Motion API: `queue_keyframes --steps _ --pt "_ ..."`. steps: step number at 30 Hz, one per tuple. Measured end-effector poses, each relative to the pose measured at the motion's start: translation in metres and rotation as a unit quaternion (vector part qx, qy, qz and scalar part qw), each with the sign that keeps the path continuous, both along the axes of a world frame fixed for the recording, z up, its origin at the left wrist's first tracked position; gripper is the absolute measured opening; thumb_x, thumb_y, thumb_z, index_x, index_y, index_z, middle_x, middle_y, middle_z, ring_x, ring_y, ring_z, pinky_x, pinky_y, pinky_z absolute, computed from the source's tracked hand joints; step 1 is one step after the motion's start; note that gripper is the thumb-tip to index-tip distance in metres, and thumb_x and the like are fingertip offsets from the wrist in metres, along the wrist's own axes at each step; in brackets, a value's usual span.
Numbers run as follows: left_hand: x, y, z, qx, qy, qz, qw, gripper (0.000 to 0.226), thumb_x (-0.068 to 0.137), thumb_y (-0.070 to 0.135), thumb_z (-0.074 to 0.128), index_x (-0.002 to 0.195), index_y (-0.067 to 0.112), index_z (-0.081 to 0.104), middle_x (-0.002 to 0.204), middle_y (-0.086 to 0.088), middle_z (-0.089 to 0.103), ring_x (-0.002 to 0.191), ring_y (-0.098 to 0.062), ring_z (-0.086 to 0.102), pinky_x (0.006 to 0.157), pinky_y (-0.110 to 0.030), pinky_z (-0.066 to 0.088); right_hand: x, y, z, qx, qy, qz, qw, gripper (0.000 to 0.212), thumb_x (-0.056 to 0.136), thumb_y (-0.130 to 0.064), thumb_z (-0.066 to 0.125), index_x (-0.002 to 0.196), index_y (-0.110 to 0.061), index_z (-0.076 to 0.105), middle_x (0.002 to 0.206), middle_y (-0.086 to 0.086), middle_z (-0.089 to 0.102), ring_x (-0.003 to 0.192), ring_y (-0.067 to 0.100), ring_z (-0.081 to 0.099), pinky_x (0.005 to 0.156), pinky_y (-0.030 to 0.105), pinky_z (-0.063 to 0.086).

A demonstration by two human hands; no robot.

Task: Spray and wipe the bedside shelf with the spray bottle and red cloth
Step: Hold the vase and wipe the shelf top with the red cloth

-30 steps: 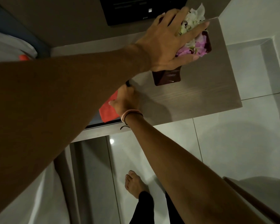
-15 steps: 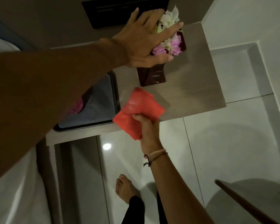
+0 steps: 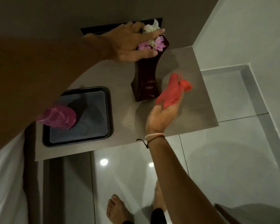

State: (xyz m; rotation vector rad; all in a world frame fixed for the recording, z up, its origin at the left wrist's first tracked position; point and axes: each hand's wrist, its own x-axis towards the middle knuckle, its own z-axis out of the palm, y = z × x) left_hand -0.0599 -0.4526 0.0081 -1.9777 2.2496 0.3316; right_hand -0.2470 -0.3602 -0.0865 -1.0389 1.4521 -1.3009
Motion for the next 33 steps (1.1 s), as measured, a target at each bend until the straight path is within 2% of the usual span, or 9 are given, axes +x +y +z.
queue_keyframes --steps 3,8,14,20,21,23,25,28,33 --pt "0.005 -0.006 0.001 0.008 0.013 0.007 1.0 0.079 0.088 0.074 0.021 0.16 0.044 0.005 0.156 -0.024 0.034 0.137 -0.046 0.039 0.116 -0.059 0.033 0.013 -0.021 -0.01 0.014 0.159 0.023 0.987 0.098 0.075 0.025 0.056 0.161 -0.012 0.025 0.165 0.018 0.031 0.152 0.035 0.034 0.123 0.048 0.037" --pt "0.004 -0.007 -0.004 0.002 0.043 0.019 0.999 0.078 0.089 0.072 0.021 0.16 0.043 0.007 0.149 -0.024 0.039 0.132 -0.043 0.04 0.114 -0.057 0.032 0.038 -0.025 -0.035 0.014 0.389 0.156 0.908 0.098 0.085 -0.001 0.069 0.163 -0.014 0.011 0.169 0.024 0.015 0.157 0.04 0.02 0.124 0.056 0.032" --pt "0.005 -0.009 -0.01 -0.008 0.066 0.042 0.997 0.079 0.089 0.071 0.024 0.161 0.041 0.01 0.148 -0.023 0.038 0.132 -0.044 0.039 0.116 -0.054 0.029 0.052 -0.005 -0.045 0.011 0.492 0.175 0.853 0.09 0.096 -0.043 0.053 0.163 -0.01 0.002 0.17 0.027 0.007 0.159 0.04 0.011 0.128 0.052 0.023" --pt "0.003 -0.012 -0.009 -0.02 0.043 0.025 0.999 0.081 0.088 0.071 0.024 0.161 0.039 0.01 0.147 -0.024 0.037 0.132 -0.045 0.037 0.114 -0.056 0.029 0.037 0.038 -0.061 -0.053 0.497 0.391 0.773 0.082 0.102 -0.024 0.053 0.163 -0.02 -0.002 0.172 0.02 0.001 0.16 0.036 0.001 0.131 0.052 0.008" --pt "0.001 -0.012 -0.009 -0.02 0.041 0.023 0.999 0.081 0.088 0.071 0.024 0.161 0.039 0.01 0.145 -0.024 0.038 0.131 -0.045 0.037 0.113 -0.056 0.029 0.032 0.046 -0.061 -0.059 0.468 0.419 0.776 0.076 0.103 -0.018 0.051 0.163 -0.02 0.004 0.172 0.015 0.008 0.161 0.032 0.007 0.131 0.051 0.011" --pt "0.002 -0.014 -0.008 -0.019 0.04 0.024 0.999 0.079 0.09 0.07 0.026 0.161 0.039 0.009 0.145 -0.024 0.037 0.132 -0.045 0.037 0.114 -0.056 0.029 0.025 0.064 -0.055 -0.039 0.314 0.392 0.864 0.066 0.101 -0.001 0.048 0.161 -0.013 0.023 0.168 0.013 0.029 0.157 0.029 0.024 0.128 0.051 0.025" --pt "0.004 -0.015 -0.009 -0.019 0.046 0.026 0.998 0.074 0.096 0.066 0.031 0.161 0.039 0.01 0.146 -0.024 0.038 0.133 -0.045 0.037 0.115 -0.056 0.029 0.018 0.073 -0.043 0.004 0.132 0.262 0.956 0.066 0.094 0.017 0.044 0.155 -0.003 0.034 0.159 0.017 0.044 0.149 0.03 0.041 0.122 0.05 0.039" --pt "0.007 -0.014 -0.008 -0.022 0.06 0.026 0.998 0.071 0.098 0.064 0.032 0.161 0.038 0.011 0.148 -0.023 0.038 0.134 -0.044 0.037 0.117 -0.057 0.029 0.007 0.058 -0.028 0.009 -0.033 0.053 0.998 0.072 0.09 0.026 0.042 0.154 -0.004 0.035 0.152 0.005 0.05 0.145 0.021 0.047 0.119 0.05 0.042" --pt "0.006 -0.013 -0.006 -0.016 0.065 0.021 0.998 0.078 0.09 0.069 0.027 0.161 0.04 0.011 0.156 -0.02 0.033 0.139 -0.043 0.034 0.119 -0.06 0.027 0.011 -0.004 -0.024 -0.045 0.097 0.003 0.994 0.084 0.077 0.03 0.043 0.156 0.006 0.025 0.165 0.024 0.029 0.156 0.035 0.024 0.127 0.054 0.027"
